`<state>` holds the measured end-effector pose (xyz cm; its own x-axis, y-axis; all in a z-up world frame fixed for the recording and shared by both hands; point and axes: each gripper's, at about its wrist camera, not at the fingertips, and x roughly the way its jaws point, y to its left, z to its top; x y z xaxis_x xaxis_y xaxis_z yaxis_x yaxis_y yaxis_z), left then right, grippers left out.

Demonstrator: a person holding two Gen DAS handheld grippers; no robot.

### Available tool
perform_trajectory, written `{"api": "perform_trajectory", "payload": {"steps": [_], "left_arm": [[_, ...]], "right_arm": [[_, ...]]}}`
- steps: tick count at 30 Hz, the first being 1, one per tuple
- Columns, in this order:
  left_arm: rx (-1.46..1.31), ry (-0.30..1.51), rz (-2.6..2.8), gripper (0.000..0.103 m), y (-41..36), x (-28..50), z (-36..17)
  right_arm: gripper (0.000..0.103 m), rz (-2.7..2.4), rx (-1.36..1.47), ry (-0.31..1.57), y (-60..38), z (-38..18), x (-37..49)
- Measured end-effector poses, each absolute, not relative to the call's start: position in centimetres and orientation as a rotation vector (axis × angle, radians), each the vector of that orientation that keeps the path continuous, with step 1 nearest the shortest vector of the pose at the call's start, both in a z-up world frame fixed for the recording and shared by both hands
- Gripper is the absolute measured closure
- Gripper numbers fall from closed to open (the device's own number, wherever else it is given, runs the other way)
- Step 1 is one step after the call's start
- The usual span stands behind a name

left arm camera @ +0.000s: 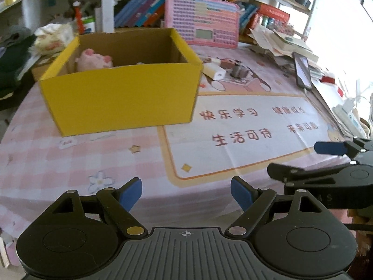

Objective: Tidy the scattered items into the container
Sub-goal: 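Move both tools toward the white charger and grey-blue toy car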

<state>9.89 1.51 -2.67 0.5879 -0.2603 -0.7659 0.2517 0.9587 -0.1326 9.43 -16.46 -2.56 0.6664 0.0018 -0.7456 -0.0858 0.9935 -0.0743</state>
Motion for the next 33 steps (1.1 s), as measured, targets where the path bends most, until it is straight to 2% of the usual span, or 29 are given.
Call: {"api": "perform_trajectory", "payload": {"steps": [14,33], "left_arm": [[0.041,0.875,-0.478,0.019,-7.1,14.5,-3.3],[0.094,0.805,-0.377,0.020,-14.4,24.1,-1.8]], "right_arm": [[0.005,-0.064,-0.036,0.790,-24.7,-1.9,12.6],[0.006,0.040,0.094,0.740,-33.1,-1.2,23.8]]}}
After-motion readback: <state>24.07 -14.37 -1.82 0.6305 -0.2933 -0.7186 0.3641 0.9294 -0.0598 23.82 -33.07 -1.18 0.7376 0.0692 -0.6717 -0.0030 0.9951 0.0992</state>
